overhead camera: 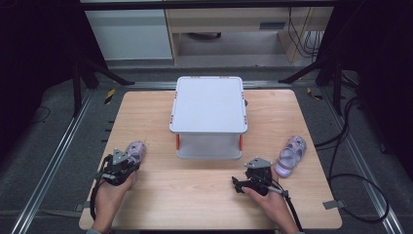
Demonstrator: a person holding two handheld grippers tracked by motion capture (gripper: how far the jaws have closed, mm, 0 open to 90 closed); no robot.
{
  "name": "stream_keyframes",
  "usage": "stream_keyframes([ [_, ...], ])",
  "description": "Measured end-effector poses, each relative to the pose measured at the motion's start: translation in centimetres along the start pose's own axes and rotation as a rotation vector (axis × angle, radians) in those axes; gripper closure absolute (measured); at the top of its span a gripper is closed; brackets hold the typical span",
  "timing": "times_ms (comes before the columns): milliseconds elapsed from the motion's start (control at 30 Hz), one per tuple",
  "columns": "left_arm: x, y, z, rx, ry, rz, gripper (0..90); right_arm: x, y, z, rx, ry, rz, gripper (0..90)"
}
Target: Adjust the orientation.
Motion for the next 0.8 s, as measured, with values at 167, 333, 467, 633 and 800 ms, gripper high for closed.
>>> stream_keyframes([
  [167,0.0,0.6,0.2,0.011,0.018,-0.03,84.3,0.0,0.0,0.0,0.0,0.0,0.0,6.6],
  [333,-0.5,1.9,-1.4,0.054,-0.011,-0.071,84.8,0.0,0.0,0.0,0.0,0.001,0.0,6.6],
  [467,-0.9,2.7,-3.7,0.13,-0.048,-0.105,84.8,0.0,0.0,0.0,0.0,0.0,0.0,6.6],
  [633,-1.2,3.2,-6.6,0.225,-0.074,-0.129,84.8,0.0,0.0,0.0,0.0,0.002,0.0,6.6],
  [800,-1.5,2.6,-9.5,0.278,-0.128,-0.117,84.7,0.0,0.0,0.0,0.0,0.001,0.0,6.6],
])
Point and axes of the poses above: each handheld gripper's, and its own axes: y roughly backward along the jaws, x roughly out of its underside, z roughly to its left, the point moved 4 cm from there along -y, roughly forward along the jaws
